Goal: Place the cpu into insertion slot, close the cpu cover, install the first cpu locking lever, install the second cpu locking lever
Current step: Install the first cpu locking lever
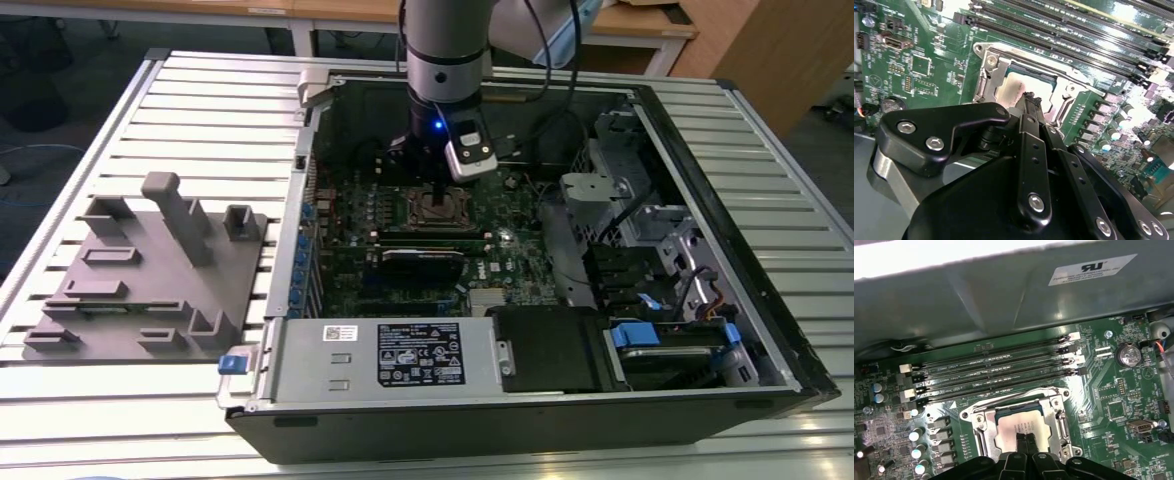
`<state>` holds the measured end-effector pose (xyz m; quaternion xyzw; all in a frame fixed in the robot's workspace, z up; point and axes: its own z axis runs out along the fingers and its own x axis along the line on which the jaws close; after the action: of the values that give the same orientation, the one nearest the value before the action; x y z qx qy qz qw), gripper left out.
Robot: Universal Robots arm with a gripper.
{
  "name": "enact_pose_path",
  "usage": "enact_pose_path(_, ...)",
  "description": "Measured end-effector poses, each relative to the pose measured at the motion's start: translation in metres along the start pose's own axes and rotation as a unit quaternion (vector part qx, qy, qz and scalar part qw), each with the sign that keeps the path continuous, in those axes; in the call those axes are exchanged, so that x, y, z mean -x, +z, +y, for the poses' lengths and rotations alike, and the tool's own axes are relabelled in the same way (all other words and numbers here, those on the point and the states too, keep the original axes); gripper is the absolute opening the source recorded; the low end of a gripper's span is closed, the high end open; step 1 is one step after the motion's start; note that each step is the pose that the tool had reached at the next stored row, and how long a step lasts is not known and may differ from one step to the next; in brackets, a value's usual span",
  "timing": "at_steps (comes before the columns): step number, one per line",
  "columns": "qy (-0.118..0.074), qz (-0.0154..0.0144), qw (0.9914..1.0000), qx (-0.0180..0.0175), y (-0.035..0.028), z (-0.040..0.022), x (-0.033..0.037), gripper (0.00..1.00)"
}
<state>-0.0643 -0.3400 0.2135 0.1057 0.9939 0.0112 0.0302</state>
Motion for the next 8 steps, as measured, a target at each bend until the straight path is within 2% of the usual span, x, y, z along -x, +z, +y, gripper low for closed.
enact_pose_path(1, 0.0, 0.0029, 1.0, -0.0007, 0.0001, 0.0, 0.0, 0.11)
enact_pose_path(2, 0.0, 0.0037, 0.99999, -0.001, 0.0, 0.0, -0.0001, 0.11)
enact_pose_path(8, 0.0, 0.0052, 0.99999, -0.0013, 0.0, 0.0, -0.0001, 0.11)
